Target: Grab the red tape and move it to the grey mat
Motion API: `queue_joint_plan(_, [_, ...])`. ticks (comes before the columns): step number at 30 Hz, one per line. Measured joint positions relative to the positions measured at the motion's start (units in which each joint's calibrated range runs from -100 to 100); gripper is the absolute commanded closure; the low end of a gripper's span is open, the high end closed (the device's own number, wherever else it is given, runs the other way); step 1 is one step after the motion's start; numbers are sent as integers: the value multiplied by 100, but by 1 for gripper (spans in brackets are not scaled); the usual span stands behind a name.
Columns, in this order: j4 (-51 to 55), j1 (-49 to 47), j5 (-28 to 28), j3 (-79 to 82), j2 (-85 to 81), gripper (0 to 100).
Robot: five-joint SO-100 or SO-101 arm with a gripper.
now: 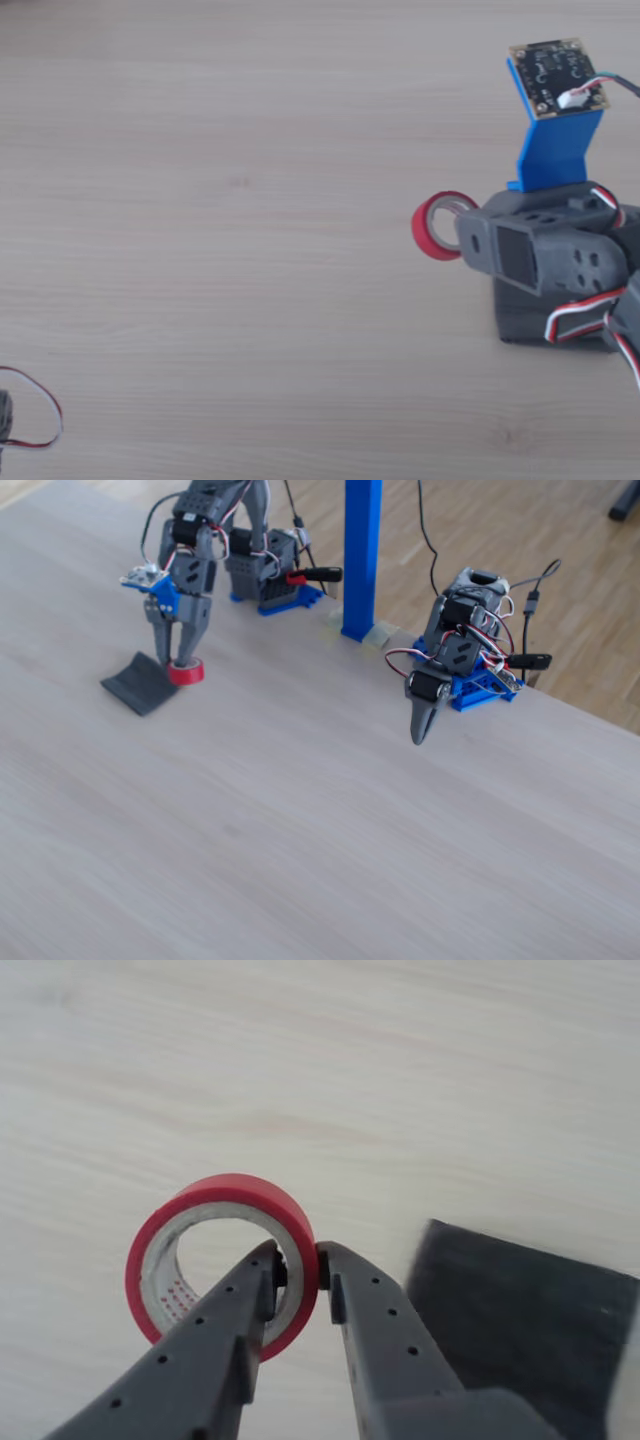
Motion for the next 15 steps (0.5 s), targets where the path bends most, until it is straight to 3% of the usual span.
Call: queue_joint_plan(15, [0,1622,0,815,-1174,98])
